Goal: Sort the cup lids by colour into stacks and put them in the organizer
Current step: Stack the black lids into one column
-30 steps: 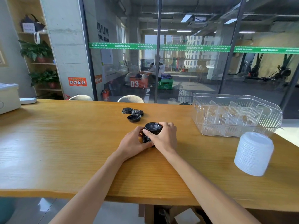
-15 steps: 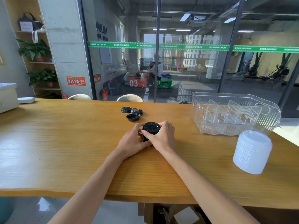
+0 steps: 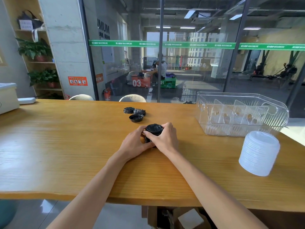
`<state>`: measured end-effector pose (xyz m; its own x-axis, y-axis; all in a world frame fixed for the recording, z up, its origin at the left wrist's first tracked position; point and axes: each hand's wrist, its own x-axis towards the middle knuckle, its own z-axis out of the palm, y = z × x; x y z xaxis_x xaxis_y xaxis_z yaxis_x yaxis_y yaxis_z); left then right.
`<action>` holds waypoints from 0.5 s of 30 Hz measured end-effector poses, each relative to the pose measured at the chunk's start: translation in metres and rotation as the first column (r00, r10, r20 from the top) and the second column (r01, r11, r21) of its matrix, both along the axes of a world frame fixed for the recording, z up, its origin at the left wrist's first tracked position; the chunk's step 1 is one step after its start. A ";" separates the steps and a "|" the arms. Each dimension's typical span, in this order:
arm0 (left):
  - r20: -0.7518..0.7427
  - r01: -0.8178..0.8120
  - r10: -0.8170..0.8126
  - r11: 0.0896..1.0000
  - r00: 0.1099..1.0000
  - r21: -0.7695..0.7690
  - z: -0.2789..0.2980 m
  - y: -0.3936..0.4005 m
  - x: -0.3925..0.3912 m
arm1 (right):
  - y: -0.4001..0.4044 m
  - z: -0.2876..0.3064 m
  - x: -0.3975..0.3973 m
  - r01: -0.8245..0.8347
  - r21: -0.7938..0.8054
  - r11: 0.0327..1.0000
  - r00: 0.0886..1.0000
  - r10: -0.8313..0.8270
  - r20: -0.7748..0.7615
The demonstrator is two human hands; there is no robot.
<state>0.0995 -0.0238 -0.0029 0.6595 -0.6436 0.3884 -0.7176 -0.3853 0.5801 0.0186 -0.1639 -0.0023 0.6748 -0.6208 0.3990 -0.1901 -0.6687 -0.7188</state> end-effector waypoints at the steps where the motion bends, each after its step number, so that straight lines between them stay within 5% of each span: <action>1: 0.005 -0.003 0.003 1.000 1.000 0.003 0.000 0.000 0.000 | 0.000 0.000 -0.001 -0.009 -0.001 1.000 1.000 0.009 -0.008; 9: 0.043 -0.071 0.070 0.997 0.997 0.022 -0.003 -0.001 0.001 | 0.001 0.000 -0.005 -0.061 0.050 0.997 0.997 0.063 -0.042; 15: 0.020 -0.051 0.051 0.998 0.999 0.029 -0.003 0.000 0.001 | -0.008 -0.002 -0.010 -0.126 0.230 0.965 0.992 0.128 0.003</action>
<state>0.1000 -0.0237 -0.0060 0.6844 -0.6205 0.3829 -0.7075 -0.4383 0.5545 0.0081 -0.1724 -0.0041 0.7579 -0.6036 0.2476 -0.1237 -0.5056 -0.8539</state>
